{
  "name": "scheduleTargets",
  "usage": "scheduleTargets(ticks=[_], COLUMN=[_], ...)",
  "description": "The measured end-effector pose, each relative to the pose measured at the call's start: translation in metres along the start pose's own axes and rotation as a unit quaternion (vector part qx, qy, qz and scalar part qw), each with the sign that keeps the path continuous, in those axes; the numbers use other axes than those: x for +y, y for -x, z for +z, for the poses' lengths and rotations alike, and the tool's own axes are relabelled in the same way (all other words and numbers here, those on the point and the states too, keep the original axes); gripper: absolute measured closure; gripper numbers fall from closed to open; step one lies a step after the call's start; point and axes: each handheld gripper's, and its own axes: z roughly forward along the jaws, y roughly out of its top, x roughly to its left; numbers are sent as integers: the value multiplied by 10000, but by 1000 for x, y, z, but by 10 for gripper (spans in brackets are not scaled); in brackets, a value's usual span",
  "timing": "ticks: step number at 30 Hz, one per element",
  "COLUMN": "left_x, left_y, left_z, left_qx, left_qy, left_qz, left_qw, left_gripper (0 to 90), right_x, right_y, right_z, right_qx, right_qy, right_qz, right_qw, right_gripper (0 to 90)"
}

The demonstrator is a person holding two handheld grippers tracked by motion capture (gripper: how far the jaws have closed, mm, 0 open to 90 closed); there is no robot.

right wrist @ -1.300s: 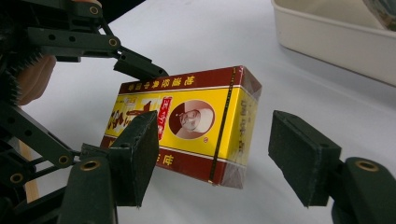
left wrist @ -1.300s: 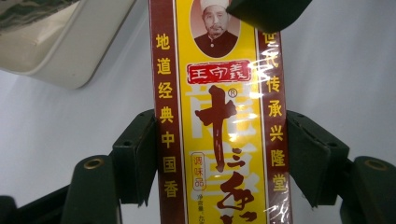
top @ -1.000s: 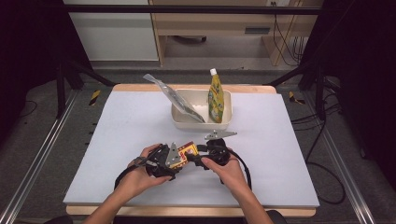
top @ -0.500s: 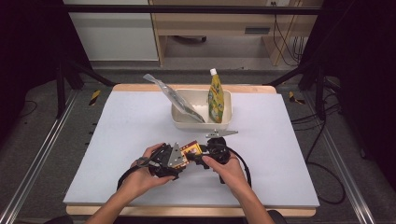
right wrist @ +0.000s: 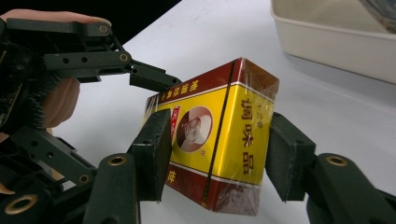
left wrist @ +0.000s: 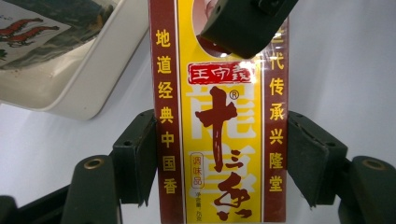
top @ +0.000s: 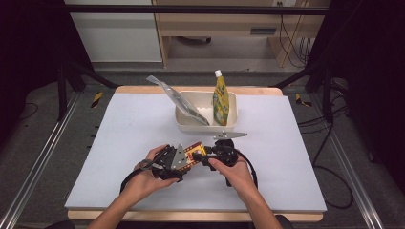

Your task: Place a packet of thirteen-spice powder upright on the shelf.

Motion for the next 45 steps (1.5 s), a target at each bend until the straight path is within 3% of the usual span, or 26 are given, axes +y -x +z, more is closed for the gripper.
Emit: scheduleTargets(ticks=[4, 13, 24, 28, 31, 35, 40, 43, 45], left_x=[0, 1, 9, 10, 11, 10, -1, -12, -21], left_y=[1, 1, -1, -5, -9, -14, -20, -22, -25], left_z=[0, -1, -9, -10, -10, -13, -26, -32, -34], left_qx=[40, 135, 479, 534, 557, 572, 391, 443, 415], left_qy=[33, 93, 413, 480, 616, 804, 765, 687, 597], left_qz=[-3, 74, -8, -153, -344, -696, -1002, -1090, -1252], left_qw=[10000, 9998, 9980, 9973, 9959, 9927, 9912, 9907, 9895], left_gripper=[322, 323, 322, 320, 316, 252, 171, 145, 110], right_x=[1, 8, 26, 36, 45, 56, 61, 62, 63], right_y=[-2, -6, -21, -26, -32, -39, -38, -33, -29], right_z=[-3, -12, -27, -27, -26, -30, -41, -55, -63], right_qx=[-26, 57, -87, -218, -410, -673, -1082, -1354, -1510], right_qy=[16, 89, 268, 232, 170, 115, 70, 53, 16], right_qz=[-26, 161, 380, 376, 243, 44, -119, -166, -193], right_qw=[10000, 9998, 9989, 9988, 9987, 9977, 9940, 9906, 9883], right_gripper=[506, 602, 675, 684, 687, 687, 687, 687, 687])
